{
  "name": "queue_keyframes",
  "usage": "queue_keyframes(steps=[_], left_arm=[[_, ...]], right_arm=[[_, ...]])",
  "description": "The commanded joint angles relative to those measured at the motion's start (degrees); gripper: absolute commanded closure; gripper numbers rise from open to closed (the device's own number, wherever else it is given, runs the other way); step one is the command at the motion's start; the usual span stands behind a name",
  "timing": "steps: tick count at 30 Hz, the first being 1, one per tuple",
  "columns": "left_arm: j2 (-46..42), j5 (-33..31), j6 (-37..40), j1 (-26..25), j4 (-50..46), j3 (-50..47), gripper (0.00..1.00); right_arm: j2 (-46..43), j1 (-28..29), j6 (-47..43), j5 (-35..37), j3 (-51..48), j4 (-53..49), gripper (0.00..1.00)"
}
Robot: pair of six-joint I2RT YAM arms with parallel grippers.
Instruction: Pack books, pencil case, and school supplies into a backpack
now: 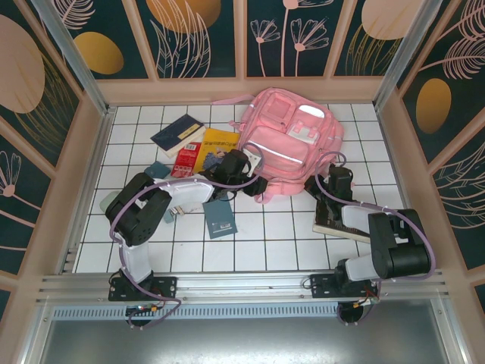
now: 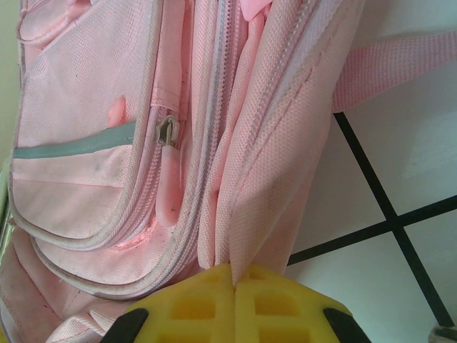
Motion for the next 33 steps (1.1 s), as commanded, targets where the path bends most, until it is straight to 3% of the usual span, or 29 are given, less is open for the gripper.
queue_keyframes(steps=[1, 6, 18, 21, 23, 24, 29, 33], left_arm=[[1.4, 4.2, -0.5, 0.2, 1.2, 1.4, 0.54], [0.2, 6.9, -1.1, 0.2, 2.4, 0.1, 0.61], [1.1, 1.2, 1.1, 0.1, -2.7, 0.3, 0.7], [0.9, 1.0, 1.3, 0.1, -3.4, -0.3, 0.78], [0.4, 0.7, 1.4, 0.1, -3.2, -1.1, 0.98], [0.2, 0.2, 1.2, 0.1, -3.2, -1.5, 1.0], [-1.8, -3.6, 0.9, 0.1, -3.6, -2.6, 1.0], [-3.5, -10.4, 0.6, 0.2, -5.4, -2.7, 1.0]], right_arm=[[-0.6, -0.2, -0.7, -1.3, -0.3, 3.3, 1.0], [-0.4, -0.2, -0.6, -1.2, -0.3, 3.5, 1.0], [-0.4, -0.2, -0.1, -1.4, -0.1, 3.7, 0.98], [-0.2, -0.2, 0.0, -1.3, 0.1, 3.7, 0.97], [-0.1, -0.2, 0.1, -1.3, 0.1, 3.7, 0.97], [0.0, -0.2, 0.0, -1.2, 0.3, 3.7, 0.97], [0.4, -0.3, -0.6, 0.1, 1.3, 2.3, 1.0], [0.0, -1.4, -1.4, 1.7, 2.1, 0.7, 1.0]])
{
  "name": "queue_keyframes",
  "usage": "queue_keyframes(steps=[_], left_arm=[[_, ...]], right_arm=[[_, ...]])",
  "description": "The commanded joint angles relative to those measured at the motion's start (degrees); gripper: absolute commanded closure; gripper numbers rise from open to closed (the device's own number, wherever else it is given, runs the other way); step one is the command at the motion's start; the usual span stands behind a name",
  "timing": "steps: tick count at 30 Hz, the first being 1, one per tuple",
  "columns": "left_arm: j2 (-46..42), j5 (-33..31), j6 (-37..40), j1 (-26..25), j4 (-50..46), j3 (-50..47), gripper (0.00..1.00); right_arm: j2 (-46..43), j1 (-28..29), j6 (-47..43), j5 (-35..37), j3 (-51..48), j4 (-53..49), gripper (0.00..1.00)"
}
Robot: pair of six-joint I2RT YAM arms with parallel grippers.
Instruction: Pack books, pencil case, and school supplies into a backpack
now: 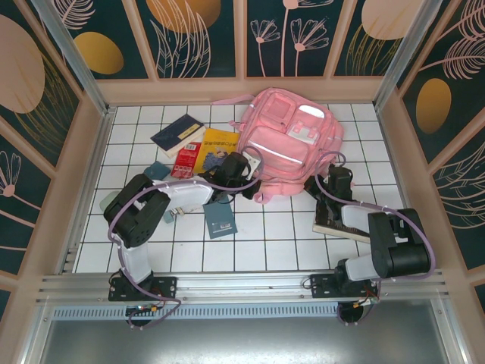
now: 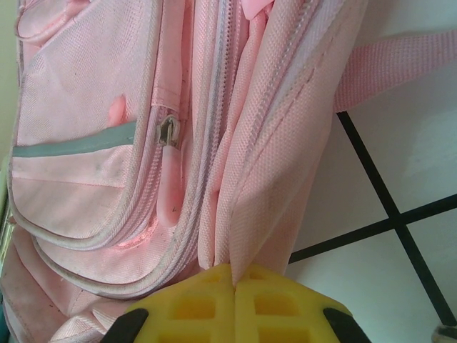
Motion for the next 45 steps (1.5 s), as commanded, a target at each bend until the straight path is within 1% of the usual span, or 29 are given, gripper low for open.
queue_keyframes(steps=[1, 4, 10, 11, 13, 15, 16, 18, 19, 20, 21, 22, 25, 26, 30, 33, 35, 39, 43, 45], left_arm=[[-2.5, -9.8, -0.1, 0.6, -4.1, -1.0, 1.0], [-2.3, -15.9, -0.4, 1.2, -6.5, -0.2, 1.0], [-1.8, -21.3, -3.5, 5.5, -8.6, 0.7, 1.0], [-1.8, -21.3, -3.8, 6.1, -8.8, 1.0, 1.0], [-2.2, -19.1, -3.4, 6.6, -8.4, 1.7, 1.0], [-3.3, -12.7, -3.2, 6.6, -6.8, 1.6, 1.0], [-3.8, -10.7, -3.3, 6.2, -6.0, 1.5, 1.0], [-4.6, -10.0, -3.2, 5.1, -5.5, 1.7, 1.0], [-4.9, -10.0, -3.0, 4.2, -5.6, 1.8, 1.0], [-5.1, -10.2, -2.9, 3.4, -5.8, 1.9, 1.0], [-5.4, -10.3, -3.1, 2.4, -5.7, 1.9, 1.0], [-5.7, -10.1, -3.3, 1.6, -5.5, 1.8, 1.0], [-6.1, -10.0, -3.8, -1.2, -4.8, 1.9, 1.0], [-6.0, -9.7, -3.9, -1.9, -4.5, 2.0, 1.0], [-5.8, -6.9, -5.0, -4.3, -2.9, 2.6, 1.0], [-5.8, -6.2, -5.1, -5.9, -2.7, 3.3, 1.0], [-5.8, -5.9, -5.2, -6.4, -2.3, 3.1, 1.0], [-5.8, -4.5, -4.9, -6.8, -1.4, 2.0, 1.0], [-6.6, -4.9, -5.2, -6.9, -0.7, 1.1, 1.0], [-6.8, -6.4, -5.1, -6.9, -0.9, 1.1, 1.0]], right_arm=[[-0.4, -1.8, -1.2, 2.1, 1.9, 0.8, 1.0], [-1.2, -3.9, -1.0, 2.7, 1.4, 0.4, 1.0], [-3.3, -7.8, -1.0, 4.6, 0.0, 0.1, 1.0], [-3.5, -8.3, -0.9, 4.7, -0.1, 0.0, 1.0], [-3.7, -9.1, -1.3, 4.7, 0.1, 0.2, 1.0], [-3.9, -9.4, -2.0, 2.8, 0.7, 0.5, 1.0], [-4.1, -9.2, -2.0, 1.8, 1.0, 0.5, 0.99], [-4.9, -8.7, -1.9, 0.6, 1.4, -0.2, 0.76], [-5.8, -8.2, -2.0, 0.5, 1.8, -1.3, 0.66], [-6.6, -7.5, -2.1, 0.8, 2.2, -2.7, 0.6], [-7.7, -6.4, -2.3, 1.2, 2.5, -4.2, 0.56], [-9.2, -5.0, -2.4, 1.7, 2.7, -5.7, 0.53], [-13.3, 0.8, -2.1, 4.7, 2.4, -9.8, 0.46], [-14.4, 2.7, -1.4, 5.4, 2.0, -10.2, 0.36], [-16.7, 10.4, 3.2, 5.1, -0.7, -9.1, 0.35], [-17.7, 15.6, 6.5, 7.8, -1.8, -10.9, 0.35], [-19.0, 18.4, 8.9, 9.7, -3.4, -10.4, 0.35], [-18.8, 20.3, 12.3, 8.6, -6.0, -5.6, 0.37], [-16.1, 21.3, 13.8, 8.3, -4.6, -5.7, 0.38], [-16.8, 22.9, 14.3, 10.2, -4.4, -5.9, 0.38]])
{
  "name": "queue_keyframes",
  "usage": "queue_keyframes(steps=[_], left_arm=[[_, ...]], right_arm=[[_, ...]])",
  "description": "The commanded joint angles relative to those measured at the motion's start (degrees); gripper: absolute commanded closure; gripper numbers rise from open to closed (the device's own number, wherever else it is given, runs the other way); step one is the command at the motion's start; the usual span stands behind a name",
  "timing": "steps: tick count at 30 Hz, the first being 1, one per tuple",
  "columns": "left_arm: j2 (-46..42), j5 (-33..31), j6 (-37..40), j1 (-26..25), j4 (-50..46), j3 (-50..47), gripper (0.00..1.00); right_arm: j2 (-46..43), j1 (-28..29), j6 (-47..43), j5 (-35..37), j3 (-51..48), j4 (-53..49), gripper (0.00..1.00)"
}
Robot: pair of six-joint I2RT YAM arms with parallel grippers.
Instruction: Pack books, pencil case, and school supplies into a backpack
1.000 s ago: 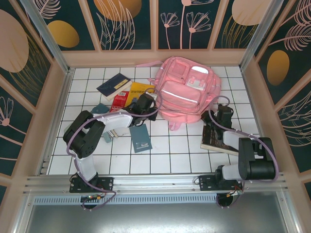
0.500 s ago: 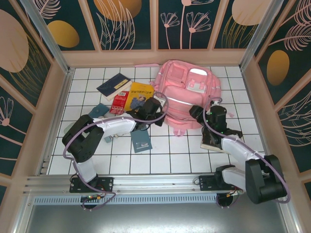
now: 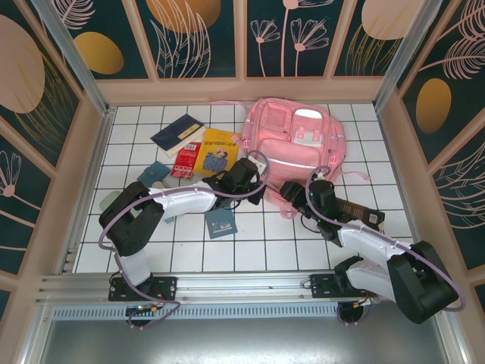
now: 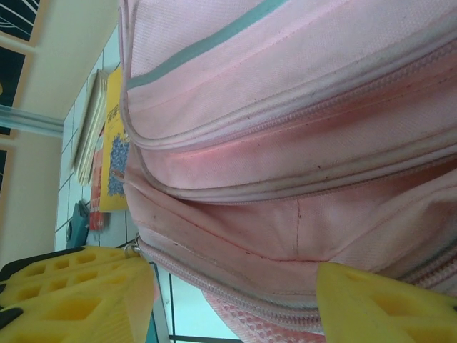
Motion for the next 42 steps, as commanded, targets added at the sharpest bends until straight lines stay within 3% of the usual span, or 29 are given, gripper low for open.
queue_keyframes(steps=[1, 6, 13, 20, 25, 29, 34, 42], left_arm=[[-3.1, -0.4, -0.4, -0.5, 4.0, 0.2, 1.0], [-3.3, -4.6, -0.2, -0.5, 3.8, 0.3, 1.0], [-3.4, -4.5, -0.1, -0.5, 4.4, 0.1, 1.0], [-6.2, -4.7, -0.2, -0.6, 4.5, -1.5, 1.0], [-7.2, -4.0, 0.1, -0.5, 4.2, -2.6, 1.0], [-6.4, 0.2, -0.4, -0.5, 5.4, -2.7, 1.0], [-2.4, 3.1, -0.9, -0.5, 5.2, 0.5, 1.0], [2.3, -2.2, 2.3, -0.5, 1.2, 5.5, 0.99]], right_arm=[[-0.6, 4.0, 3.3, 2.3, 0.7, -0.4, 0.38], [-4.3, 8.5, 6.4, 6.3, 0.3, -5.8, 0.38], [-4.5, 10.3, 11.4, 6.9, -4.9, -1.5, 0.38], [7.3, 5.5, 10.0, 3.9, -3.0, 7.7, 0.37], [12.5, -0.2, 7.5, 2.2, -0.2, 11.4, 0.41], [13.0, -4.6, 3.8, 3.0, 2.0, 10.6, 0.55], [12.2, -11.9, 0.4, 0.0, 2.1, 9.6, 0.97], [8.4, -16.7, -4.4, -2.6, 0.7, 7.6, 1.0]])
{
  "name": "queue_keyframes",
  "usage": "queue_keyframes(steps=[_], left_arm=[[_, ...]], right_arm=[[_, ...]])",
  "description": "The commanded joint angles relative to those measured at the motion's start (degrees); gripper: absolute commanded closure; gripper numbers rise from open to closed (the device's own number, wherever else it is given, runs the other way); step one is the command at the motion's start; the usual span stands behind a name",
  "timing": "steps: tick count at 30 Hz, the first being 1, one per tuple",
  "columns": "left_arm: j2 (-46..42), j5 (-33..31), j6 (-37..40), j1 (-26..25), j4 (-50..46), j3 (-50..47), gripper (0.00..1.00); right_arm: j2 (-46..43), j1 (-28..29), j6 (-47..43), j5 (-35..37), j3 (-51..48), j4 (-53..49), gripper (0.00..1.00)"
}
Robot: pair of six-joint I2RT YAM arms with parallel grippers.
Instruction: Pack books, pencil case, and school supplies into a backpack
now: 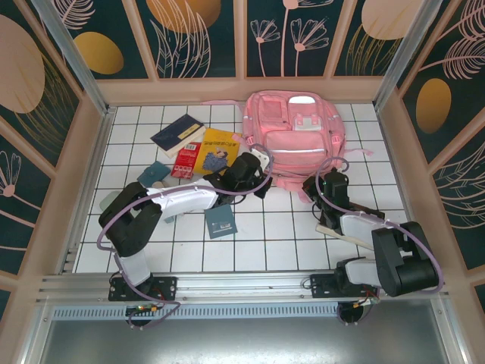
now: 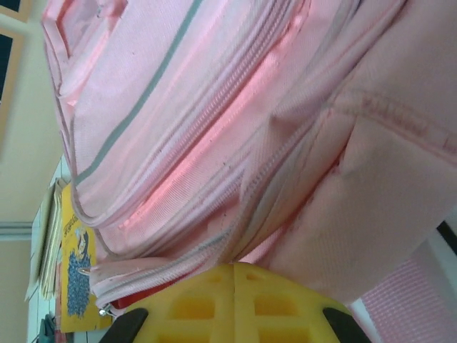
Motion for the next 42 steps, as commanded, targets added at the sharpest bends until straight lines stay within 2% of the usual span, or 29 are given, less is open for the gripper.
queue_keyframes(steps=[1, 3, 8, 15, 27, 30, 34, 39, 42], left_arm=[[2.9, -1.0, 2.3, -0.2, -1.4, 2.4, 0.93], [5.2, 1.1, 2.4, -0.2, -1.2, 4.2, 0.77], [9.5, 2.6, 0.3, -0.1, 2.8, 5.6, 0.64], [13.3, 1.7, -0.3, 0.4, 3.9, 7.1, 0.64], [16.9, 3.5, 2.0, 2.5, 4.1, 11.3, 0.64], [18.0, 5.8, 2.6, 3.0, 3.7, 12.2, 0.63], [18.7, 10.4, 2.7, 3.0, 4.0, 12.2, 0.64], [17.9, 11.4, 2.5, 3.0, 4.7, 10.7, 0.96], [16.6, 10.9, 2.4, 3.0, 5.0, 9.4, 1.0]], right_arm=[[-1.4, -1.3, -3.8, -2.3, -0.2, -0.9, 1.0], [-1.3, -2.0, -4.3, -3.5, -0.3, -0.7, 1.0], [-1.0, -2.3, -5.1, -5.3, -0.6, -0.2, 1.0], [-0.8, -2.5, -5.2, -6.2, -1.6, 0.8, 1.0], [-1.0, -2.4, -4.7, -6.9, -2.6, 1.6, 1.0], [-0.9, -2.4, -4.5, -6.9, -2.6, 1.6, 1.0], [-0.8, -2.4, -4.7, -6.8, -2.3, 1.4, 1.0], [-0.7, -2.2, -4.5, -6.9, -2.2, 1.4, 1.0], [-0.6, -2.3, -4.5, -6.5, -2.3, 1.4, 1.0]])
